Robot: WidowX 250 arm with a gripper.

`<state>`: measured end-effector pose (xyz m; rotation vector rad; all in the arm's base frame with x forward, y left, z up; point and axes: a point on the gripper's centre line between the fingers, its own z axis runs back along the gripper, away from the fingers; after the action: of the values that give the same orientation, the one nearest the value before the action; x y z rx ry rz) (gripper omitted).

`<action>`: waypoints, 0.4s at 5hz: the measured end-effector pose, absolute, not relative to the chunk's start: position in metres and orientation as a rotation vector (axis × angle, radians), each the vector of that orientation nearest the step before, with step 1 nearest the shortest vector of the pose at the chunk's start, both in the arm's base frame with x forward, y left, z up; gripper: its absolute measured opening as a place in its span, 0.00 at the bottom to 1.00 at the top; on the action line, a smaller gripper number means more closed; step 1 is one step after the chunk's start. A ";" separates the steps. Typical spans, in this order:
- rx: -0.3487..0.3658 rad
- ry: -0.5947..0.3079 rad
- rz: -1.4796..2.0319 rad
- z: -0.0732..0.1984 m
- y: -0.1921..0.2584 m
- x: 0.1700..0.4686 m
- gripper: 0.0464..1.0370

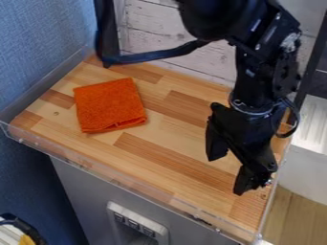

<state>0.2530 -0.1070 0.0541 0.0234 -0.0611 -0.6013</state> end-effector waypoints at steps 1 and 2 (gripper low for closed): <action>0.002 -0.074 -0.607 0.054 -0.109 0.249 0.96; -0.022 -0.067 -0.613 0.053 -0.111 0.248 0.96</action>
<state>0.2475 -0.1108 0.0532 -0.0215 -0.0667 -0.6127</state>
